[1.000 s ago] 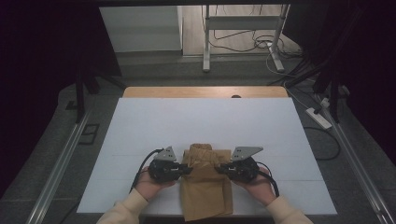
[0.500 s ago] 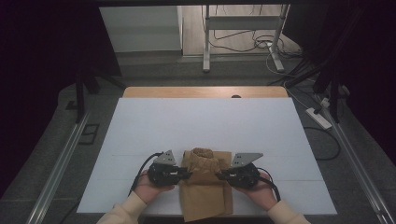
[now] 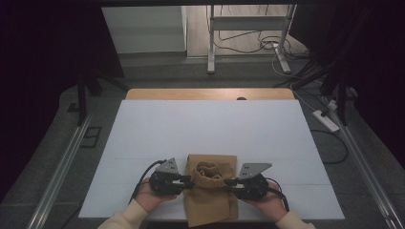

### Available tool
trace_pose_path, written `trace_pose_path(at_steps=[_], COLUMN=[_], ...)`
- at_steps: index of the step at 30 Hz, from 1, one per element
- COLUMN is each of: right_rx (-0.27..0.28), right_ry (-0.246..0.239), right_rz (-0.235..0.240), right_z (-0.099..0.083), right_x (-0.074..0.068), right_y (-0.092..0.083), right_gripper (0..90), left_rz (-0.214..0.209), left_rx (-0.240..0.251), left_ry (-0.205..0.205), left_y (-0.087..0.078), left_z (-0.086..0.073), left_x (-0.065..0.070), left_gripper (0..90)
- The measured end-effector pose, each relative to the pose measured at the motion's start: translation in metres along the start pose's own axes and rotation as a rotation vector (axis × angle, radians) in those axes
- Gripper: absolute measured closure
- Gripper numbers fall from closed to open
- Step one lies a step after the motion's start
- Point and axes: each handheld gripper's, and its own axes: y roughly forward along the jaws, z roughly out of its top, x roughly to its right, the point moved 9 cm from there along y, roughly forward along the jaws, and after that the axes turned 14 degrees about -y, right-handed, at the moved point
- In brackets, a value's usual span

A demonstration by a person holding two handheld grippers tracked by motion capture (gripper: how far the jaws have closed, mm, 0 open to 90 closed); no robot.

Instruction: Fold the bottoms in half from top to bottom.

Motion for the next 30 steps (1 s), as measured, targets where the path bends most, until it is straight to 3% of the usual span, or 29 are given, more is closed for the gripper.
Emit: trace_pose_path(at_steps=[3,9,17,30], right_rx=[0.005,0.012,0.032,-0.026], right_ry=[-0.001,0.022,0.087,0.130], right_rz=[0.004,-0.016,-0.079,-0.127], right_z=[-0.002,-0.005,-0.007,-0.012], right_x=[-0.003,-0.004,0.012,0.046], right_y=[-0.004,-0.014,-0.025,-0.010], right_gripper=[68.4,55.8,49.6,42.6], left_rz=[-0.009,-0.017,0.020,0.084], left_rx=[0.000,0.033,0.079,0.109], left_ry=[-0.001,-0.050,-0.093,-0.139], left_y=[-0.003,-0.018,-0.029,-0.016], left_z=[-0.003,-0.005,-0.002,0.024], left_x=[0.003,0.000,-0.013,-0.035], left_gripper=[64.5,45.6,42.2,34.7])
